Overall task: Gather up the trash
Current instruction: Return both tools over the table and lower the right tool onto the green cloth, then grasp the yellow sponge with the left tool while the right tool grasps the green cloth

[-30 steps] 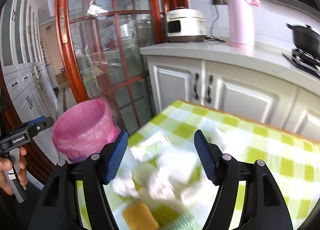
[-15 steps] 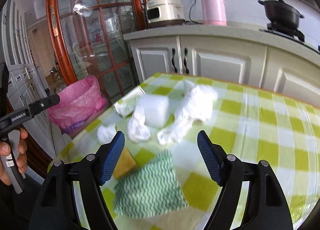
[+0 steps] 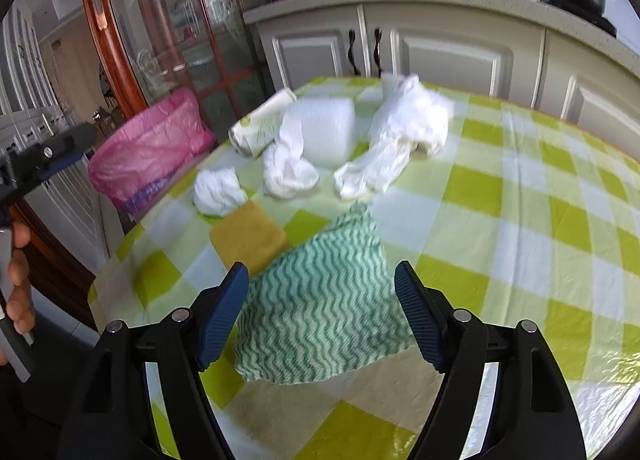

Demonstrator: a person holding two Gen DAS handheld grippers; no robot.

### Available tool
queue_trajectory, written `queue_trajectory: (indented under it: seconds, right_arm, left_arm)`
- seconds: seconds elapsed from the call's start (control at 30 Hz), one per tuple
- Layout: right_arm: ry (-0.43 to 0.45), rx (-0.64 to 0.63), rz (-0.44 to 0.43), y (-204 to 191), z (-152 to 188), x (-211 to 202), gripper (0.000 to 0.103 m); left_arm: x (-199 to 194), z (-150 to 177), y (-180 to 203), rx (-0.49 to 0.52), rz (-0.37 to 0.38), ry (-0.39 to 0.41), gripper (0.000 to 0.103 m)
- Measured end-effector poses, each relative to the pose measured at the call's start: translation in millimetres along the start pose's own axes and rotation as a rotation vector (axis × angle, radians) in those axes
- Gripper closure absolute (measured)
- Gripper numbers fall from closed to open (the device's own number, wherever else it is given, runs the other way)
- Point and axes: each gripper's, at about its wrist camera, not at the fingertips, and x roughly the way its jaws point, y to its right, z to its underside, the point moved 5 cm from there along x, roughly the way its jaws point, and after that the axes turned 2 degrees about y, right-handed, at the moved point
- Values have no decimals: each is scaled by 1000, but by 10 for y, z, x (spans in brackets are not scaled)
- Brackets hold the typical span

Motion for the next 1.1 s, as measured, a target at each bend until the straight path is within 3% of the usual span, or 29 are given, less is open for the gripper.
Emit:
queue_trajectory:
  seconds: [0.13, 0.3, 0.37, 0.73, 1.1]
  right_arm:
    - [-47, -1, -10, -5, 85, 124, 46]
    - [-64, 6, -26, 48, 119, 187, 75]
    - [-63, 12, -29, 93, 120, 197, 79]
    - [-15, 53, -17, 426, 11, 79, 84]
    - [13, 137, 13, 904, -50, -47, 84]
  left_arm:
    - [49, 32, 33, 0, 14, -14, 24]
    - [149, 99, 107, 7, 29, -40, 24]
    - [195, 138, 151, 13, 35, -53, 24]
    - [573, 385, 555, 52, 111, -151, 26]
    - [1002, 615, 1152, 96, 234, -251, 28]
